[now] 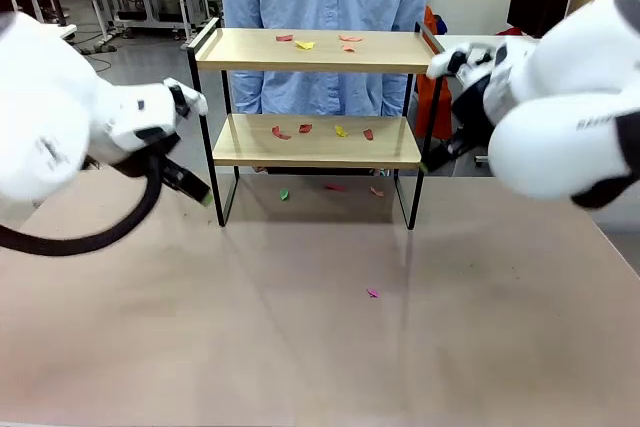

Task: Clean the shelf.
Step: Pick up the Duster handed by the human.

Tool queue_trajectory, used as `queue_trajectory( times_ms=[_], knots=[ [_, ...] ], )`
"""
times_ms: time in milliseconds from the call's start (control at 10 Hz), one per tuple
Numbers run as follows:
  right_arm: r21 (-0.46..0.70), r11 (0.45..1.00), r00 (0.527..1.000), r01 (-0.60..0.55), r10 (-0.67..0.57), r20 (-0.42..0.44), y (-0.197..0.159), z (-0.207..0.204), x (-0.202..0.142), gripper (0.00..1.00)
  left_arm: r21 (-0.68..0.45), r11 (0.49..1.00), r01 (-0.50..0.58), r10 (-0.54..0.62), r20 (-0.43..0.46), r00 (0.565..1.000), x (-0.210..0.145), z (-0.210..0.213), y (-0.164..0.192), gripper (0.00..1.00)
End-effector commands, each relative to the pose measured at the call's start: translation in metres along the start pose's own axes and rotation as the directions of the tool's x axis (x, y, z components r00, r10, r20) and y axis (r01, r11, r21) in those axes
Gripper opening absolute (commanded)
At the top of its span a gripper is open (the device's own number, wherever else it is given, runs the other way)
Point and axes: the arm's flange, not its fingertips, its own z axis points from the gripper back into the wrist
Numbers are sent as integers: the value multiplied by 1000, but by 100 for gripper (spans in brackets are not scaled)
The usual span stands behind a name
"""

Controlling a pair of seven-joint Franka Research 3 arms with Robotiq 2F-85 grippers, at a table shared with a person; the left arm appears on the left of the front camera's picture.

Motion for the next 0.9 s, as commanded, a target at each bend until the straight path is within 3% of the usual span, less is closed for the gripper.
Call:
queue_trajectory(
  times_ms=[0,200,300,400,500,600,800],
  knots=[
    [113,992,999,-48,49,0,-34,19,1,100,-194,976,104,-107,-7,994,6,28,57,100],
    [272,941,979,-202,194,58,-84,22,-11,100,-416,851,320,-295,125,947,0,33,103,100],
    [317,909,963,-269,249,102,-106,18,-21,100,-402,805,436,-355,263,897,-6,28,120,100],
    [355,884,952,-304,266,154,-120,12,-30,100,-397,764,509,-390,344,854,-14,23,126,100],
    [290,922,966,-257,241,89,-115,4,-38,100,-367,805,466,-389,267,882,-17,14,119,100],
    [284,930,972,-233,214,96,-92,27,-26,100,-364,831,421,-351,243,904,-18,45,112,100],
    [284,930,972,-233,214,96,-92,27,-26,100,-364,831,421,-351,243,904,-18,45,112,100]
  ],
)
